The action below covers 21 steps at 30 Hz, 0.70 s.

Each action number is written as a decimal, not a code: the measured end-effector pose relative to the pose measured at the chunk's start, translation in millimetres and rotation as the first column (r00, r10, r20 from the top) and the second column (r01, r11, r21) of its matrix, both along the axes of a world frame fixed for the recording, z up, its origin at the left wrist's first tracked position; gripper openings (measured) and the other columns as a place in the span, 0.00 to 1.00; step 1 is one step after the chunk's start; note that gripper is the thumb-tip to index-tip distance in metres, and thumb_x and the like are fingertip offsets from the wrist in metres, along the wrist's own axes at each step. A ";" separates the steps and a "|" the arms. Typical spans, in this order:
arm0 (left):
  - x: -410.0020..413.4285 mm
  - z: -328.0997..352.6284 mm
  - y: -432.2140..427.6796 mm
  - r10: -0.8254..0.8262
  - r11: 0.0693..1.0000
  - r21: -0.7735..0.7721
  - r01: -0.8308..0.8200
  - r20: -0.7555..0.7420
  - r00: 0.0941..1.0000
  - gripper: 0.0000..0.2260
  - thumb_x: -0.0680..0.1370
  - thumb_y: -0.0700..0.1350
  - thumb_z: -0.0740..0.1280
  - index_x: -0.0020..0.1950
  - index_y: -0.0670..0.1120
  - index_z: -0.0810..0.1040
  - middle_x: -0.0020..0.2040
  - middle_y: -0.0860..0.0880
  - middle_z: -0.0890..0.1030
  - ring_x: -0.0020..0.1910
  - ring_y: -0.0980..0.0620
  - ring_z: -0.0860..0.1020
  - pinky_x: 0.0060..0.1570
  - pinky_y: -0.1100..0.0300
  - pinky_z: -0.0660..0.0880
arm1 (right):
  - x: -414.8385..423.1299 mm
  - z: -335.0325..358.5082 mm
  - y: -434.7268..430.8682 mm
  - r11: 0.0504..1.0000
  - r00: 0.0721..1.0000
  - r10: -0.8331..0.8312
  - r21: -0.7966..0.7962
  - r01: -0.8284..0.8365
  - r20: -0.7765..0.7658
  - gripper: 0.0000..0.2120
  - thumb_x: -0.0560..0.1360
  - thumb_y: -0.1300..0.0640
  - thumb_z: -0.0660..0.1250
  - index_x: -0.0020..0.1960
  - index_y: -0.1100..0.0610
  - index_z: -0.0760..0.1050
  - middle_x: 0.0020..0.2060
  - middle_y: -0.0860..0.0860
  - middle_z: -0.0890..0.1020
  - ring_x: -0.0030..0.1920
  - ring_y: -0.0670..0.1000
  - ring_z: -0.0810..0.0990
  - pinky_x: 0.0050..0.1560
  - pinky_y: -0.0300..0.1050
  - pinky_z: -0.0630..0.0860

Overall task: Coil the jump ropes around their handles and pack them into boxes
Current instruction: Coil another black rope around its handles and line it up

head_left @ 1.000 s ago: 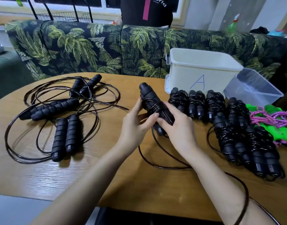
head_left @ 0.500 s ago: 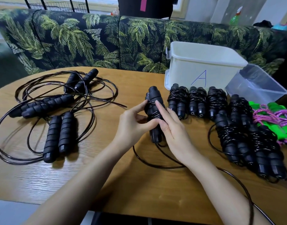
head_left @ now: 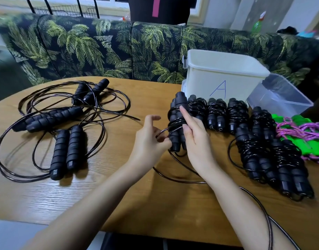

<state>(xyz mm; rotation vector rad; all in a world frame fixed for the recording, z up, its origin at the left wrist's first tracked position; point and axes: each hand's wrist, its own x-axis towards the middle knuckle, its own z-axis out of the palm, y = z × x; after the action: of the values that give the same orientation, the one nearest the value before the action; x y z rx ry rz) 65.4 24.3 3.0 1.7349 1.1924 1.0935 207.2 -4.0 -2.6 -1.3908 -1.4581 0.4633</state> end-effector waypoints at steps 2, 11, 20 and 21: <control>-1.5 6.7 5.4 0.015 1.000 -0.007 -0.015 -0.012 1.000 0.19 0.72 0.34 0.70 0.58 0.47 0.69 0.38 0.45 0.79 0.32 0.63 0.73 0.36 0.73 0.68 | -5.3 1.9 4.3 0.999 0.999 -0.039 0.015 0.038 0.020 0.26 0.83 0.66 0.56 0.75 0.43 0.61 0.56 0.49 0.72 0.51 0.32 0.71 0.52 0.24 0.65; -26.1 54.6 19.5 -0.366 0.898 -0.231 0.374 0.078 0.927 0.05 0.79 0.42 0.69 0.53 0.43 0.77 0.33 0.51 0.74 0.28 0.56 0.70 0.30 0.64 0.69 | -5.4 18.1 2.4 0.998 0.994 0.016 -0.055 -0.022 -0.110 0.23 0.84 0.65 0.56 0.75 0.48 0.65 0.55 0.45 0.73 0.54 0.26 0.71 0.56 0.21 0.62; -25.4 58.7 22.0 -0.380 0.905 -0.120 0.408 0.204 0.902 0.07 0.81 0.38 0.65 0.57 0.47 0.72 0.36 0.52 0.78 0.34 0.55 0.76 0.44 0.58 0.78 | 4.1 24.8 -1.2 0.999 0.972 0.021 -0.042 -0.031 -0.232 0.23 0.84 0.65 0.55 0.75 0.49 0.66 0.68 0.49 0.75 0.59 0.34 0.75 0.64 0.27 0.64; -24.6 48.7 21.4 -0.349 0.937 0.019 0.349 -0.009 0.937 0.11 0.79 0.37 0.67 0.59 0.47 0.72 0.38 0.52 0.78 0.34 0.54 0.77 0.43 0.59 0.78 | 7.2 21.7 -1.4 0.999 0.989 -0.011 -0.048 0.004 -0.148 0.23 0.84 0.66 0.55 0.76 0.49 0.65 0.65 0.52 0.76 0.57 0.36 0.74 0.60 0.25 0.64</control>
<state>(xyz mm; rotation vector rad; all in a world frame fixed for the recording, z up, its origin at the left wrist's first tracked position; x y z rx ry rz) 40.8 45.7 51.7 1.8771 0.8337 0.8876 214.4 -5.4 19.1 -1.3687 -1.3288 0.5872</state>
